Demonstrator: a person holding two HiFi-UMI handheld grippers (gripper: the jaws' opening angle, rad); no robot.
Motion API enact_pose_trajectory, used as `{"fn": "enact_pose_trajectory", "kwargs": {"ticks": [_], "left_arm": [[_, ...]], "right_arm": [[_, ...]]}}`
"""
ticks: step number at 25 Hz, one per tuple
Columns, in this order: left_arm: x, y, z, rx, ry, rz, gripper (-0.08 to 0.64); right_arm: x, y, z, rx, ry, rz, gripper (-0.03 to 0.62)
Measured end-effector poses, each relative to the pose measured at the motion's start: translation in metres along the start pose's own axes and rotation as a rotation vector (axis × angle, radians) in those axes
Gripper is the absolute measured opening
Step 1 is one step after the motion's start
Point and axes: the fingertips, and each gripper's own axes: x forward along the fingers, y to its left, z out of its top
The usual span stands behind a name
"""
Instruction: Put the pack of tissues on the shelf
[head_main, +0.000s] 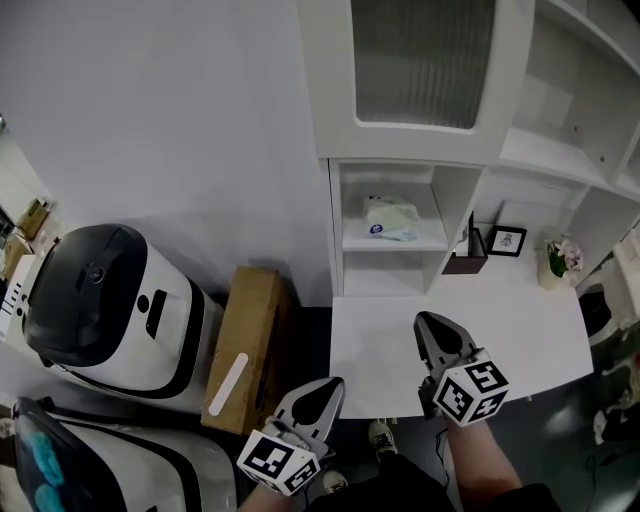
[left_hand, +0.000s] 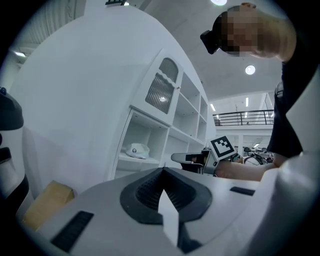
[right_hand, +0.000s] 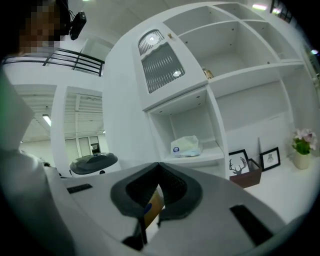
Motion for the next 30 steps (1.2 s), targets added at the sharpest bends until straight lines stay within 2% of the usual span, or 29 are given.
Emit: {"fn": "enact_pose_trajectory", "kwargs": {"ticks": [14,23,30], "left_arm": [[-0.064,-0.031,-0.009,-0.001,0.003,-0.072,-0.002],[-0.099,-0.049,-0.024,-0.027,0.02,-0.115,-0.002],[-0.108,-0.064,-0.021,-0.013,0.004,-0.117,-0.002]], "right_arm": [[-0.072,0.072,-0.03,-0.009,0.01,-0.009,0.005],[-0.123,0.096,-0.046,-0.001,0.005,-0.067,0.005],[-0.141,0.106,-0.046,-0.006,0.004,-0.049,0.004]]}}
